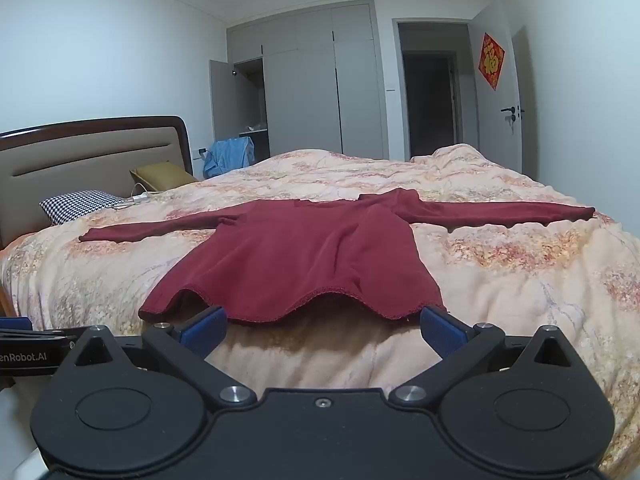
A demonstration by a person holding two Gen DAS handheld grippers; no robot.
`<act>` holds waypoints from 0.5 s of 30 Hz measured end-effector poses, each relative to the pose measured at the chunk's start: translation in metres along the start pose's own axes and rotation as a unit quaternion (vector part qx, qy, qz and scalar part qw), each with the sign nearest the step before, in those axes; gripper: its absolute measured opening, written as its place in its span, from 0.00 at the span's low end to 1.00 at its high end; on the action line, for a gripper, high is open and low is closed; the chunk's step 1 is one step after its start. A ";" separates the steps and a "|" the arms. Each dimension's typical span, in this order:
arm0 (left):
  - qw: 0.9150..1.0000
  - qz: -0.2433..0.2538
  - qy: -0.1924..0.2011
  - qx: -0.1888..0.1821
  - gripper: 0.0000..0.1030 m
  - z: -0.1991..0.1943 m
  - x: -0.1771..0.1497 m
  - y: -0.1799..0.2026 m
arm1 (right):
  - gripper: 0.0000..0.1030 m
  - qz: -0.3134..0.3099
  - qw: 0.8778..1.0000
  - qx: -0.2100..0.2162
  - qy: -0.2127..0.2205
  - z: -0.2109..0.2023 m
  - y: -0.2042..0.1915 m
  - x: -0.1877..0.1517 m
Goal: Fold small clothes
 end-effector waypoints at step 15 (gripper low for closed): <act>1.000 0.003 0.000 0.001 1.00 0.000 0.000 0.000 | 1.00 0.003 1.000 0.002 -0.002 0.001 0.001 -0.002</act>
Point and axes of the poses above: each gripper's, at about its wrist camera, not at the fingertips, and z roughly the way its jaws point, y to its right, x to its top, the point moved 6 cm from there along z, roughly the way its jaws point, and after that the axes turned 12 degrees about y, right-handed, at the moved point
